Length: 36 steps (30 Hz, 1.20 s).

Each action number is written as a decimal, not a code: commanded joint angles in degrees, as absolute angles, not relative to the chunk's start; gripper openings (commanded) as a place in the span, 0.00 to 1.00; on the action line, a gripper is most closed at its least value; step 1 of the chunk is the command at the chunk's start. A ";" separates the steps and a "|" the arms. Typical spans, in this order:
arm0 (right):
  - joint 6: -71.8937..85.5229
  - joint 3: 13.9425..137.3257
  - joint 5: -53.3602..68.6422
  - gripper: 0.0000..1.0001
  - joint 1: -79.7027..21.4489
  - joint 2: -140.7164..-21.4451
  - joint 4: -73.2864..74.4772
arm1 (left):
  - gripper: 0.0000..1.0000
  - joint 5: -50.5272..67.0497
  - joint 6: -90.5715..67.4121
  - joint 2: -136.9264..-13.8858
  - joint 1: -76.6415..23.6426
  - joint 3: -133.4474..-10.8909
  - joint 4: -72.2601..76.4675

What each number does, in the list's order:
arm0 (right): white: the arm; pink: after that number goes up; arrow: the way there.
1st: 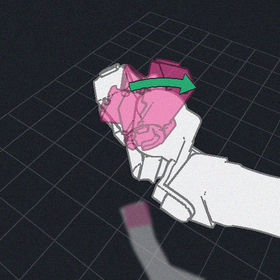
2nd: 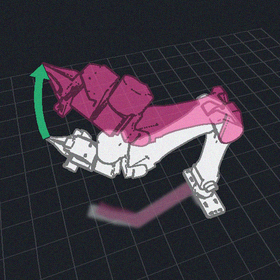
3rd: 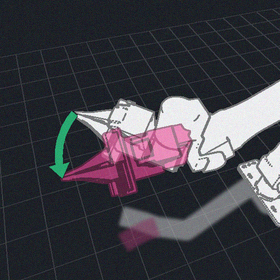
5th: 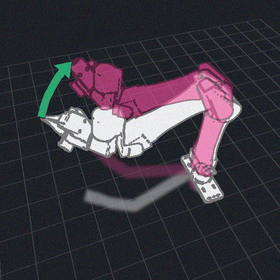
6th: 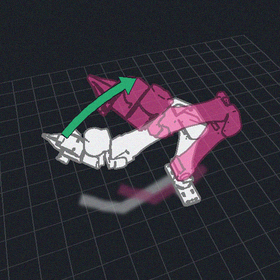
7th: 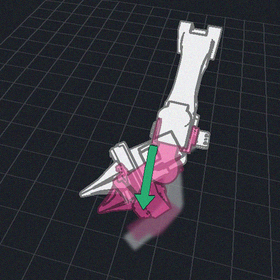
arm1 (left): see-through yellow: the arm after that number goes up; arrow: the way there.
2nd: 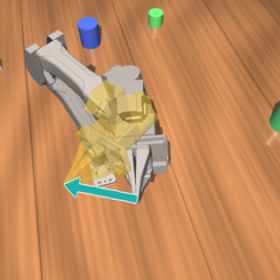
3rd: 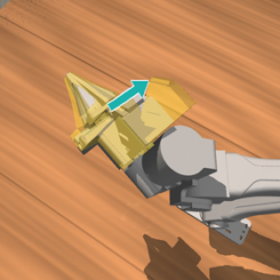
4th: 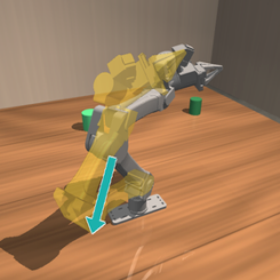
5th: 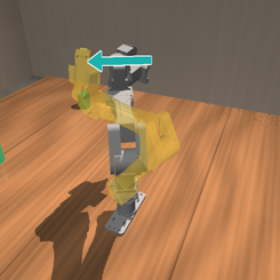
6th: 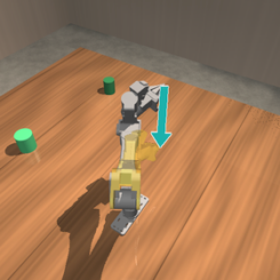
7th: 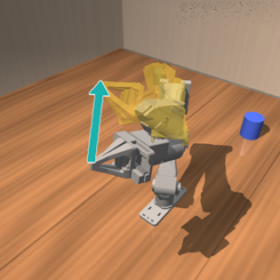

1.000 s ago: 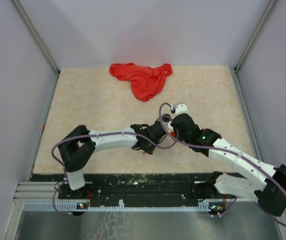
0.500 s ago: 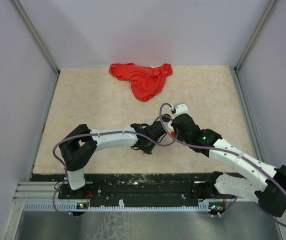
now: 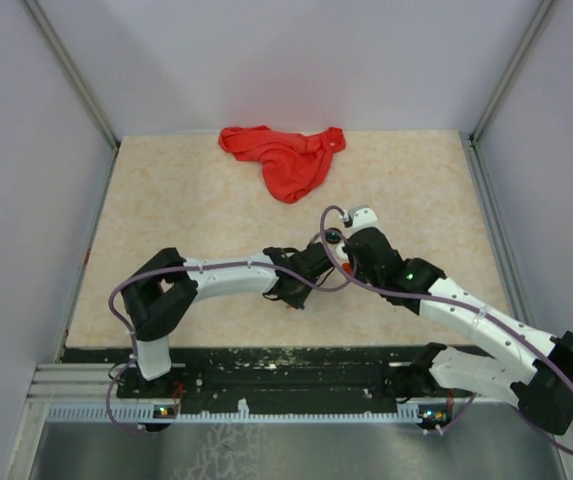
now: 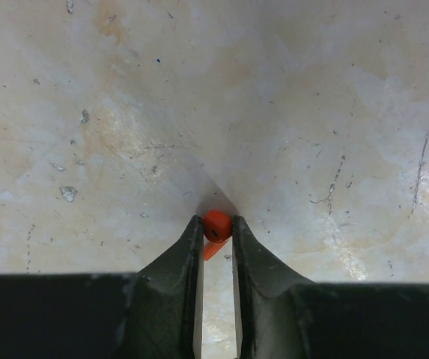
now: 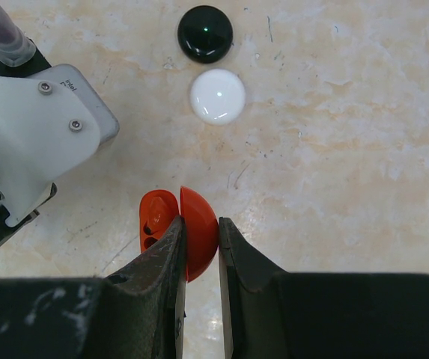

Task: Insert the wireless bluetooth earbuds into the charging case
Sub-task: Pick up the earbud from the center of the board.

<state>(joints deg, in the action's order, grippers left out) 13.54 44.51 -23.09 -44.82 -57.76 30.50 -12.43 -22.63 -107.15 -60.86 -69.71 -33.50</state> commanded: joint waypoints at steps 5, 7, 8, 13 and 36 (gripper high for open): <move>13.20 45.33 -21.29 0.09 -44.82 -55.93 25.19 | 0.12 -14.11 -23.36 -104.24 -58.77 -65.78 -32.29; 13.33 45.26 -20.45 0.09 -44.82 -56.26 24.38 | 0.11 -14.13 -23.11 -100.69 -57.55 -63.69 -29.12; 13.36 45.26 -20.16 0.08 -44.82 -56.43 24.03 | 0.10 -14.17 -22.76 -98.31 -56.94 -62.52 -27.36; 13.36 45.85 -18.15 0.09 -44.74 -57.80 22.47 | 0.09 -13.02 -20.70 -89.16 -53.05 -55.32 -17.82; 10.98 46.47 0.68 0.08 -44.65 -57.69 12.19 | 0.02 25.68 -9.78 -59.71 -47.02 -30.64 42.04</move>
